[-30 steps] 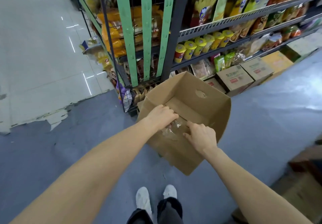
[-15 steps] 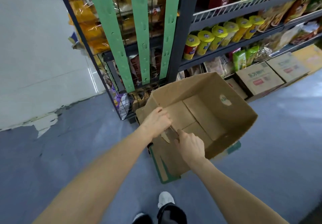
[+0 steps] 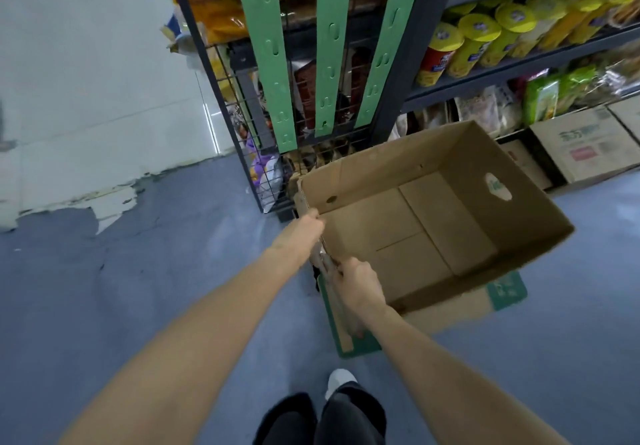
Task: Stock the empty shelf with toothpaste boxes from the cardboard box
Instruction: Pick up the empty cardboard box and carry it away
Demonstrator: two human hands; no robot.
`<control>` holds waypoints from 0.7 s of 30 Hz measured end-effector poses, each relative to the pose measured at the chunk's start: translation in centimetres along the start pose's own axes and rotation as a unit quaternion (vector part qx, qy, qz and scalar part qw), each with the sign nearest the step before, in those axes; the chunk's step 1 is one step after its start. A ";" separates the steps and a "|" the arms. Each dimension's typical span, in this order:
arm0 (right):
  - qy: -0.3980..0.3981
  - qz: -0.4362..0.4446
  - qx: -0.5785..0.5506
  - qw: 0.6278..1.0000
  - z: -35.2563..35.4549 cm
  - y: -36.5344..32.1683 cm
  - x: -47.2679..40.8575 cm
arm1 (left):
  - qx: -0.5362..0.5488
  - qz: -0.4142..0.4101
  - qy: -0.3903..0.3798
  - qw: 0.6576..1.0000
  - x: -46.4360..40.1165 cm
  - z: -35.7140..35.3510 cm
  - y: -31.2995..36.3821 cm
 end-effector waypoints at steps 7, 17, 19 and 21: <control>-0.020 0.004 0.003 1.000 -2.1 0.0 -0.8 | -0.080 -0.068 -0.063 0.993 1.8 -2.0 -1.5; -0.015 0.004 0.013 1.000 -4.1 0.7 -1.7 | -0.156 -0.083 -0.058 0.983 2.5 -2.7 -2.1; -0.010 0.004 0.010 1.000 -4.3 0.8 -1.8 | -0.177 -0.086 -0.072 0.978 2.7 -2.9 -2.6; -0.006 0.004 0.014 1.000 -4.3 0.6 -1.8 | -0.187 -0.086 -0.083 0.975 3.2 -3.1 -2.9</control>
Point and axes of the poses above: each hand's wrist, its own x-axis away from the middle knuckle, its own z-axis out of the back of the hand, y = z × x, the point moved 9 cm from there along -x, towards the middle knuckle, and after that the axes turned 12 degrees about z, right-handed, at the moved point
